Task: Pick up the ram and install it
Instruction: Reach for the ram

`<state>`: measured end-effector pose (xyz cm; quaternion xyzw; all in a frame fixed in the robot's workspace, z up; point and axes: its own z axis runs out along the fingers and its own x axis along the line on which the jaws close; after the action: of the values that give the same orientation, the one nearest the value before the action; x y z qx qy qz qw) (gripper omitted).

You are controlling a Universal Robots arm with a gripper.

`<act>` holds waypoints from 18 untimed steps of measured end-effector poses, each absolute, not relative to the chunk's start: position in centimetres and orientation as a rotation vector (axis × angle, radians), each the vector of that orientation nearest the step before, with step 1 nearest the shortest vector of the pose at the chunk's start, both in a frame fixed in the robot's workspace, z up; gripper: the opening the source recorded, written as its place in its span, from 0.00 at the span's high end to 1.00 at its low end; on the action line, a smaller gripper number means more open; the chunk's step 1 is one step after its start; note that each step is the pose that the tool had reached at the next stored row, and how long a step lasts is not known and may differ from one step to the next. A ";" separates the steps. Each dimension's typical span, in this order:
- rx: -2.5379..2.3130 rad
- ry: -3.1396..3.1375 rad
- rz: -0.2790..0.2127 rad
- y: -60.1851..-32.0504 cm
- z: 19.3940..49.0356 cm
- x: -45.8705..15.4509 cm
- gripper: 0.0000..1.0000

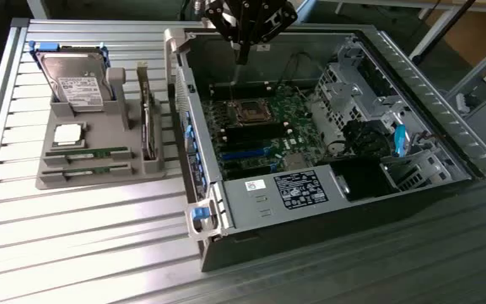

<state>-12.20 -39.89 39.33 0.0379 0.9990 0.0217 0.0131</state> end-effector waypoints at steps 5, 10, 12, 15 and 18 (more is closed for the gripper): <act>0.118 3.112 0.068 -39.9 39.3 -13.3 0.91; 0.118 3.112 0.068 -39.9 39.3 -13.5 0.91; 0.118 3.112 0.068 -39.9 39.3 -13.6 0.91; 0.118 3.113 0.068 -39.9 39.3 -13.9 0.91; 0.118 3.113 0.068 -39.9 39.3 -13.9 0.91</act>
<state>-13.89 -39.89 39.33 0.0379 0.9990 0.0217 0.0131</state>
